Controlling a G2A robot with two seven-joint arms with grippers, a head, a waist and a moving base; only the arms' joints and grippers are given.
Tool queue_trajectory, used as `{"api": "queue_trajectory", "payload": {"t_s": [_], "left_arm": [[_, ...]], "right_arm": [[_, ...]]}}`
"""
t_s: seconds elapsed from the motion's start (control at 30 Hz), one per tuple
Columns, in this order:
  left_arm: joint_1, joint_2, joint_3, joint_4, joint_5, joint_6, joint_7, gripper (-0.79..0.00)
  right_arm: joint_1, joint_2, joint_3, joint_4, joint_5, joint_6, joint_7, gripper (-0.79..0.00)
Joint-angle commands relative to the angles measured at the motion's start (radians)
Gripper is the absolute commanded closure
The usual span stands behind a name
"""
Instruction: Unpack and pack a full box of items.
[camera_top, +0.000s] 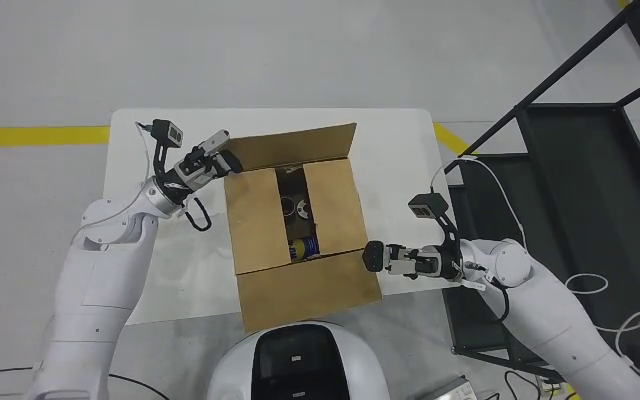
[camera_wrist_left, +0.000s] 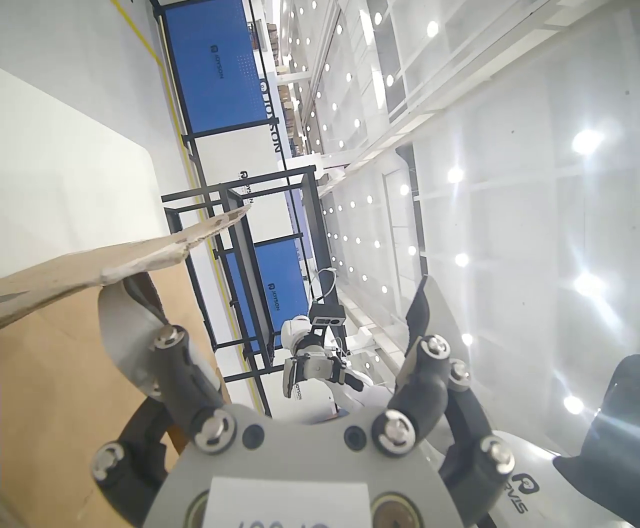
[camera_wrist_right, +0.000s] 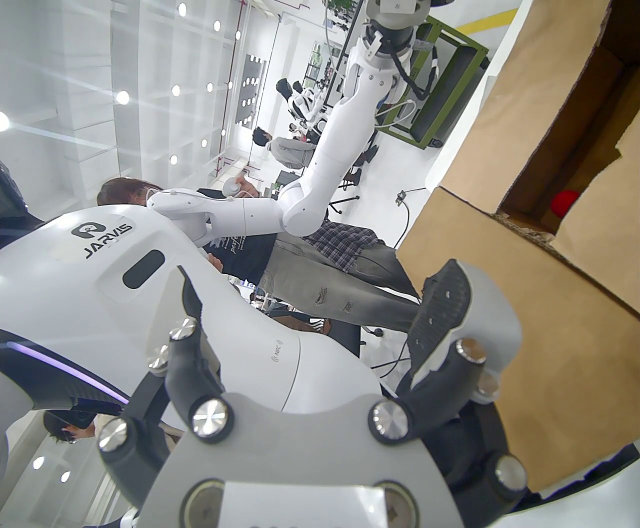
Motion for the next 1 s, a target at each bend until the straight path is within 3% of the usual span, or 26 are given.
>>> {"api": "queue_trajectory", "payload": {"t_s": [0.0,0.23,0.37,0.4,0.57,0.97], "left_arm": [[0.0,0.0,0.0,0.0,0.0,0.0,0.0,-0.785],[0.0,0.0,0.0,0.0,0.0,0.0,0.0,-0.785],[-0.025,-0.003,0.003,-0.007,0.02,0.001,0.064,-0.785],[-0.042,-0.006,0.009,0.002,0.032,-0.034,0.079,-0.785],[-0.157,-0.028,0.083,0.157,0.122,-0.09,0.161,-0.785],[-0.366,-0.093,0.254,0.51,0.261,-0.025,0.305,-0.785]], "right_arm": [[0.0,0.0,0.0,0.0,0.0,0.0,0.0,-0.785],[0.0,0.0,0.0,0.0,0.0,0.0,0.0,-0.785],[0.0,0.0,0.0,0.0,0.0,0.0,0.0,-0.785],[0.0,0.0,0.0,0.0,0.0,0.0,0.0,-0.785],[0.0,0.0,0.0,0.0,0.0,0.0,0.0,-0.785],[0.0,0.0,0.0,0.0,0.0,0.0,0.0,-0.785]]}}
